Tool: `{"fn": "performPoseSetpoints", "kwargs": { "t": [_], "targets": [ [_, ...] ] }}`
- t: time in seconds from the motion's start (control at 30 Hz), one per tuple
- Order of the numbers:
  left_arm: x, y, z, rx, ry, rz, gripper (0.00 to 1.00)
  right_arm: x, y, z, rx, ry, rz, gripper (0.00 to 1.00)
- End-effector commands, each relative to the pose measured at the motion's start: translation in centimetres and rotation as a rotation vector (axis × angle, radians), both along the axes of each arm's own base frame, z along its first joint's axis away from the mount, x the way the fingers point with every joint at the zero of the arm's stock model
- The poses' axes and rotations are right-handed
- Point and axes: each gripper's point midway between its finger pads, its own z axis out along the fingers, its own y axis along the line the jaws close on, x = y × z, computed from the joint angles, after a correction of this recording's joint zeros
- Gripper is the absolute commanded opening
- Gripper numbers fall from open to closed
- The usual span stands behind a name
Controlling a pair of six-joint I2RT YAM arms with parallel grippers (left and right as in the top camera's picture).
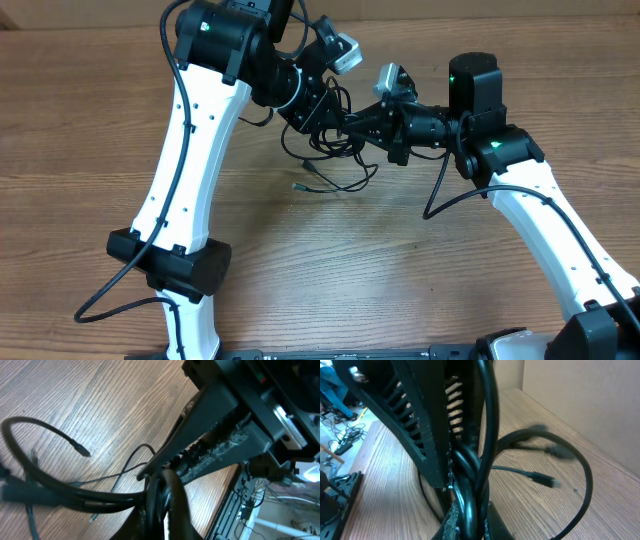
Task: Untangle cables
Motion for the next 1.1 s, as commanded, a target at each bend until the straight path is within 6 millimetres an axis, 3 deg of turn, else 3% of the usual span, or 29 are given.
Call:
{"fn": "performPoseSetpoints", "kwargs": {
  "t": [0.0, 0.17, 0.23, 0.33, 0.4, 0.57, 0.83, 1.07],
  "targets": [
    [0.3, -0.3, -1.3, 0.055, 0.004, -0.001, 0.04, -1.0, 0.7, 1.6, 0.039, -0.039, 0.060, 0.04],
    [0.4, -0.3, -1.3, 0.053, 0.001, 0.001, 0.04, -1.0, 0.7, 1.6, 0.039, -0.038, 0.060, 0.04],
    [0.5, -0.3, -1.2, 0.051, 0.001, 0.007, 0.04, -1.0, 0.7, 1.6, 0.038, -0.034, 0.060, 0.21],
    [0.7, -0.4, -1.1, 0.045, 0.002, 0.024, 0.04, -1.1, 0.7, 1.4, 0.035, -0.022, 0.060, 0.34],
    [1.1, -0.3, -1.1, 0.039, 0.004, 0.046, 0.04, -1.2, 0.6, 1.2, 0.032, -0.009, 0.059, 0.51],
    [1.9, -0.2, -0.8, 0.021, 0.004, 0.086, 0.04, -1.3, 0.6, 0.9, 0.026, 0.010, 0.059, 0.42],
    [2.7, 0.6, -0.7, 0.011, 0.013, 0.140, 0.04, -1.5, 0.5, 0.7, 0.022, 0.025, 0.059, 0.09],
    [4.4, 1.4, -0.3, -0.019, 0.036, 0.257, 0.04, -1.7, 0.5, 0.3, 0.015, 0.056, 0.058, 0.04]
  ]
}}
